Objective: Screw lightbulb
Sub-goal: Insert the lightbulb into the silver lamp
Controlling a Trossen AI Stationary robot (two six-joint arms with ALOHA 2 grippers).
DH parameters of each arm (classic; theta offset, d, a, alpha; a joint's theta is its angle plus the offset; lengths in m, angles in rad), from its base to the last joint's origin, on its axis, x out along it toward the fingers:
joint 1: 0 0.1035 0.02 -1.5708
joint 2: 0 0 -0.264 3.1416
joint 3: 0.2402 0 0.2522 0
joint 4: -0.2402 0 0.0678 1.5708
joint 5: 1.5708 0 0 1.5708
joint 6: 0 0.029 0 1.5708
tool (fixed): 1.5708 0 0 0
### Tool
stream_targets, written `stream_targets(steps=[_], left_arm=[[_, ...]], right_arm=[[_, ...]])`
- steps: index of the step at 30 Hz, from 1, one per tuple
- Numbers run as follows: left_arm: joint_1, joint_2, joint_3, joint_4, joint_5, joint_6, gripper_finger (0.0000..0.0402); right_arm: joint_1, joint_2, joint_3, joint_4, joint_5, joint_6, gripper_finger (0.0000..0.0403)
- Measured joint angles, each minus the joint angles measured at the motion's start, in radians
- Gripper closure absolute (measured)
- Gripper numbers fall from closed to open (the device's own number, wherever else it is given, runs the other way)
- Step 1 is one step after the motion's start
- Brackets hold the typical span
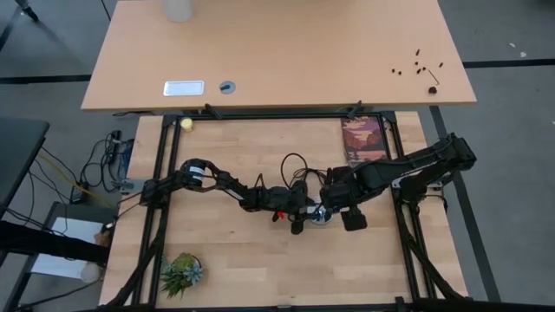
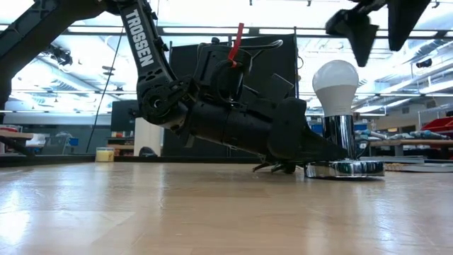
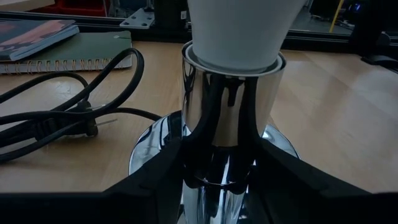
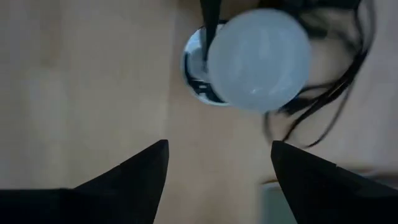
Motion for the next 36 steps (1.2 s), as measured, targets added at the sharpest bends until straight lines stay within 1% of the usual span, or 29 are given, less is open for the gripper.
stream_targets(steps=[3,9,13,18,21,27,32,36], left_arm=[[0.0,0.0,0.0,0.0,0.0,0.0,0.0208],[0.0,0.0,0.0,0.0,0.0,0.0,0.0208],[0.0,0.0,0.0,0.0,-0.002,0.0,0.0208],[0.0,0.0,0.0,0.0,-0.003,0.0,0.0208],[0.0,0.0,0.0,0.0,-0.004,0.0,0.0208],[0.0,0.0,0.0,0.0,-0.005,0.0,0.0208],[0.0,-0.001,-0.001,0.002,-0.006,0.001,0.0208],[0.0,-0.001,0.0,0.0,-0.01,0.001,0.0208]], right_arm=[[-0.001,0.0,-0.018,0.006,0.057,-0.135,0.0114],[-0.033,0.001,-0.108,0.073,0.073,-0.37,0.0114],[-0.064,0.002,-0.15,0.097,0.127,-0.429,0.0117],[-0.094,0.002,-0.19,0.235,0.119,-0.514,0.0119],[-0.1,0.002,-0.207,0.28,0.111,-0.57,0.0116],[-0.101,0.002,-0.218,0.369,0.045,-0.581,0.0109],[-0.101,0.002,-0.218,0.419,0.015,-0.58,0.0101],[-0.099,0.034,-0.22,0.457,-0.022,-0.573,0.0096]])
